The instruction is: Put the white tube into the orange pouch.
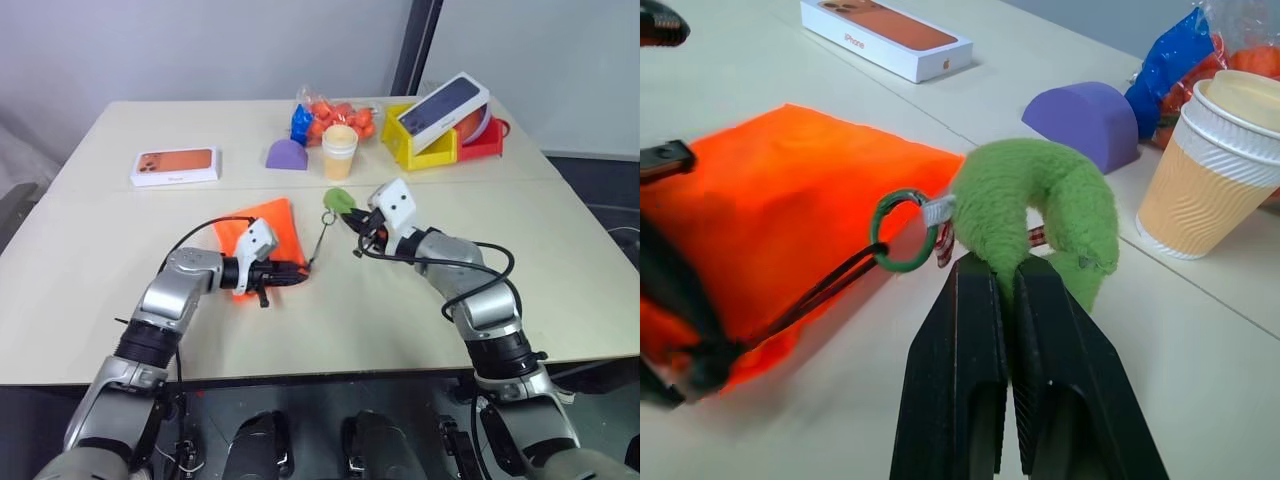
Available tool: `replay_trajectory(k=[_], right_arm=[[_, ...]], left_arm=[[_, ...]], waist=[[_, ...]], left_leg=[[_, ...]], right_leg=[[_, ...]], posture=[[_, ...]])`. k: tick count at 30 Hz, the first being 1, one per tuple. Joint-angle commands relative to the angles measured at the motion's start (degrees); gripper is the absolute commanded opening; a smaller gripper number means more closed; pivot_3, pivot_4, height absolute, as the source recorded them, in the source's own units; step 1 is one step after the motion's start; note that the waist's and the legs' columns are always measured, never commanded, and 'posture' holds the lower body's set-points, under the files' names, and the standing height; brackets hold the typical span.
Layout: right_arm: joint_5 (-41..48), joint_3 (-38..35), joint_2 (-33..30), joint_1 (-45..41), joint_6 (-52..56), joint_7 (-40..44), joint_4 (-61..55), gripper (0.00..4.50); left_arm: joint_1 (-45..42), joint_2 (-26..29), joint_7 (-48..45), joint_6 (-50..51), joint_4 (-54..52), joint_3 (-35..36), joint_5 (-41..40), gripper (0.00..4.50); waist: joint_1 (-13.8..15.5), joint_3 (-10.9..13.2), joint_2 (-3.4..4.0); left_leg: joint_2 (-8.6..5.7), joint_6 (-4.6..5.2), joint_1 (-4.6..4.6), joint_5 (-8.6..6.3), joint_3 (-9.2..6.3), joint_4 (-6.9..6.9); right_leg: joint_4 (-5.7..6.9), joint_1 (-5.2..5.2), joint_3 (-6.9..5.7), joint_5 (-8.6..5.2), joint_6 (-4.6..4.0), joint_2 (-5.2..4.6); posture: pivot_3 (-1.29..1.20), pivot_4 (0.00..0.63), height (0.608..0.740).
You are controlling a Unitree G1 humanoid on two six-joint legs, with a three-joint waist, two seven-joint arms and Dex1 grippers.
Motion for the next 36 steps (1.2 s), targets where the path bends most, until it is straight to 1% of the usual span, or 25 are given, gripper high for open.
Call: replay_trajectory(k=[1,9,11,12,16,24,29,36], right_arm=[[0.7,-0.8,0.3,-1.1,-0.5,-0.3,-3.0,0.00],[0.5,-0.8,0.3,-1.4,-0.7,-0.2,-2.7,0.00],[0.5,-0.7,0.3,-1.4,-0.7,-0.2,-2.7,0.00],[0.5,-0.7,0.3,-1.4,-0.7,-0.2,-2.7,0.00],[0.5,-0.7,0.3,-1.3,-0.7,-0.2,-2.7,0.00],[0.5,-0.6,0.5,-1.5,-0.8,-0.2,-2.5,0.00],[0.4,-0.6,0.4,-1.4,-0.9,-0.3,-2.5,0.00],[0.4,-0.6,0.5,-1.4,-0.9,-0.3,-2.5,0.00]], left_arm=[[-0.6,0.4,-0.3,-0.6,-0.6,-0.4,0.5,0.06],[-0.9,0.8,-0.5,-2.2,0.4,0.3,1.4,0.06],[-1.0,0.8,-0.8,-2.1,0.5,0.7,1.0,0.60],[-1.1,0.8,-0.6,-2.2,0.5,0.8,1.1,0.96],[-1.1,0.4,0.1,-2.1,0.1,0.7,1.3,2.87],[-1.1,-1.2,2.2,-1.4,0.2,0.4,1.5,2.87],[-1.4,-3.2,3.4,1.3,-0.6,1.7,-0.7,2.87],[-1.7,-3.4,3.8,1.9,-0.7,1.7,-1.1,2.87]], waist=[[0.0,0.0,0.00],[0.0,0.0,0.00],[0.0,0.0,0.00],[0.0,0.0,0.00],[0.0,0.0,0.00],[0.0,0.0,0.00],[0.0,0.0,0.00],[0.0,0.0,0.00]], left_leg=[[0.00,0.00,0.00,0.00,0.00,0.00],[0.00,0.03,0.00,-0.02,0.00,0.01],[0.00,0.03,-0.01,-0.02,0.00,0.01],[0.00,0.03,-0.01,-0.02,0.00,0.01],[0.00,0.14,0.00,-0.08,0.00,0.01],[-0.01,0.14,-0.01,-0.09,0.00,0.01],[-0.01,0.14,-0.01,-0.08,0.00,0.02],[-0.01,0.13,0.00,-0.08,0.00,0.01]], right_leg=[[0.00,0.00,0.00,0.00,0.00,0.00],[0.00,0.00,0.00,0.00,0.00,-0.01],[0.00,0.00,0.00,0.00,0.00,-0.01],[0.00,0.00,0.00,0.00,0.00,-0.01],[0.00,0.00,0.00,0.00,0.00,-0.02],[0.00,0.00,0.00,0.00,0.00,-0.02],[0.00,0.00,0.00,0.00,0.00,-0.02],[0.00,0.00,0.00,0.00,0.01,-0.02]], posture=[[0.00,0.150,0.740],[0.00,0.150,0.740],[0.00,0.150,0.740],[0.00,0.150,0.740],[0.00,0.150,0.740],[0.00,0.150,0.740],[0.00,0.150,0.740],[0.00,0.150,0.740]])
